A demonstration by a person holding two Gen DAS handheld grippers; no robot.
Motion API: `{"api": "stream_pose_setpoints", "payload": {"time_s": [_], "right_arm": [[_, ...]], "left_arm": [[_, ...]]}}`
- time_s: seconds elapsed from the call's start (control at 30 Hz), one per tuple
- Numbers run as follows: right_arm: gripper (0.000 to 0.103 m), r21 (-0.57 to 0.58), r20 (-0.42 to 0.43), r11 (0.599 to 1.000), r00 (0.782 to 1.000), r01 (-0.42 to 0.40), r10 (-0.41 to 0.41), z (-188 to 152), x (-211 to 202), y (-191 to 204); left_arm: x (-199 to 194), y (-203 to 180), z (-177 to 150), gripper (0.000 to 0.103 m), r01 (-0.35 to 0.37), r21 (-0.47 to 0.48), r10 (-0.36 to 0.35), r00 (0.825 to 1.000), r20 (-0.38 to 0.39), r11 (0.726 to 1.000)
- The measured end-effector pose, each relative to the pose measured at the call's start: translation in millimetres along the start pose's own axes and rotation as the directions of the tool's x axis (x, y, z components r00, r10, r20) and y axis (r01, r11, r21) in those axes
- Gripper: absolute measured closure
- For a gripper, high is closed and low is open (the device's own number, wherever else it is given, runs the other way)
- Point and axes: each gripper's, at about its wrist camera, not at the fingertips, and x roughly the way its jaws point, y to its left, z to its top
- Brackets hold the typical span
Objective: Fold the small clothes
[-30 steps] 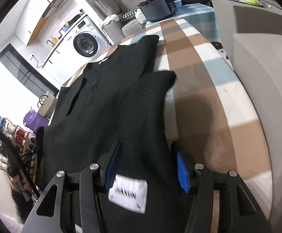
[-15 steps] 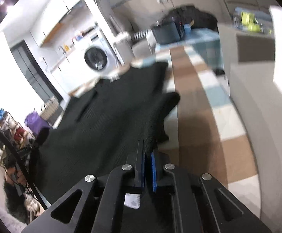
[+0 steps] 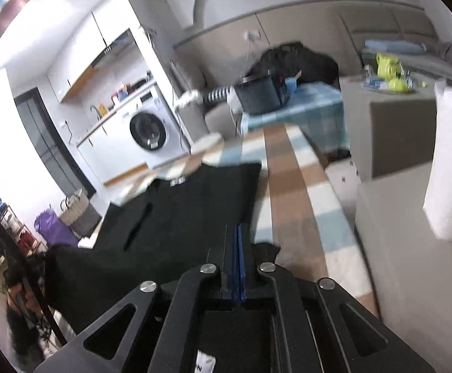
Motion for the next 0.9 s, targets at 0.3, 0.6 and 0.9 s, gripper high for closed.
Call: {"api": "stream_pose_setpoints", "payload": {"time_s": [0.3, 0.6, 0.9], "right_arm": [[0.057, 0.099, -0.162, 0.995, 0.987, 0.015, 0.002, -57, 25, -21], [0.099, -0.083, -0.066, 0.996, 0.998, -0.012, 0.006, -56, 14, 15], [0.099, -0.08, 0.097, 0.997, 0.995, 0.002, 0.006, 7, 15, 25]], "left_arm": [[16, 8, -18, 0.099, -0.009, -0.017, 0.009, 0.999, -0.038, 1.0], [6, 7, -23, 0.099, -0.007, -0.008, 0.007, 1.0, -0.013, 1.0], [19, 1, 8, 0.099, 0.01, 0.006, -0.01, 0.999, 0.036, 1.0]]}}
